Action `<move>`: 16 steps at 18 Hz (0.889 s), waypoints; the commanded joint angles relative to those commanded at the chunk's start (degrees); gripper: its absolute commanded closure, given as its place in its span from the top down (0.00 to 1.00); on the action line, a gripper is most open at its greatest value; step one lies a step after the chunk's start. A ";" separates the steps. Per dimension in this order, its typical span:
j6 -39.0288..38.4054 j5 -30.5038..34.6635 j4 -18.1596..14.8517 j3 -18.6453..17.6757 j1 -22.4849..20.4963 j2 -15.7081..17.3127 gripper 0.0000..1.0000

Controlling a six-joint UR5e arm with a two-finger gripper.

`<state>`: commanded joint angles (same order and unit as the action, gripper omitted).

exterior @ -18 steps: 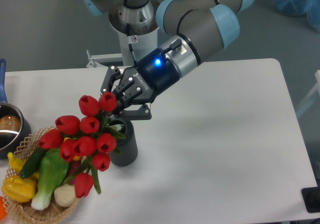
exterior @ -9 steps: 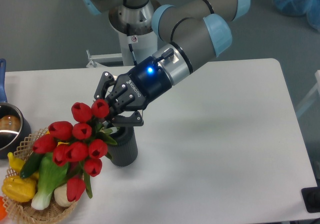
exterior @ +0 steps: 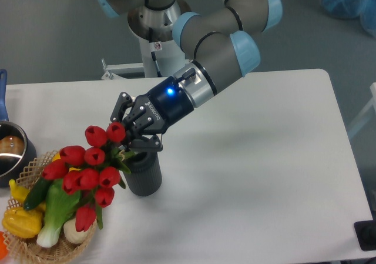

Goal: Insert the flowers into the vase
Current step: 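Push the tulip stems down into the vase and straighten the bunch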

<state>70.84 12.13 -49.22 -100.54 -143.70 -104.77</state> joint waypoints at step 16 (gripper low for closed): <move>10.20 1.05 -0.18 -10.64 -6.50 4.31 0.42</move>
<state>81.03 13.18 -49.39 -111.18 -150.20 -100.46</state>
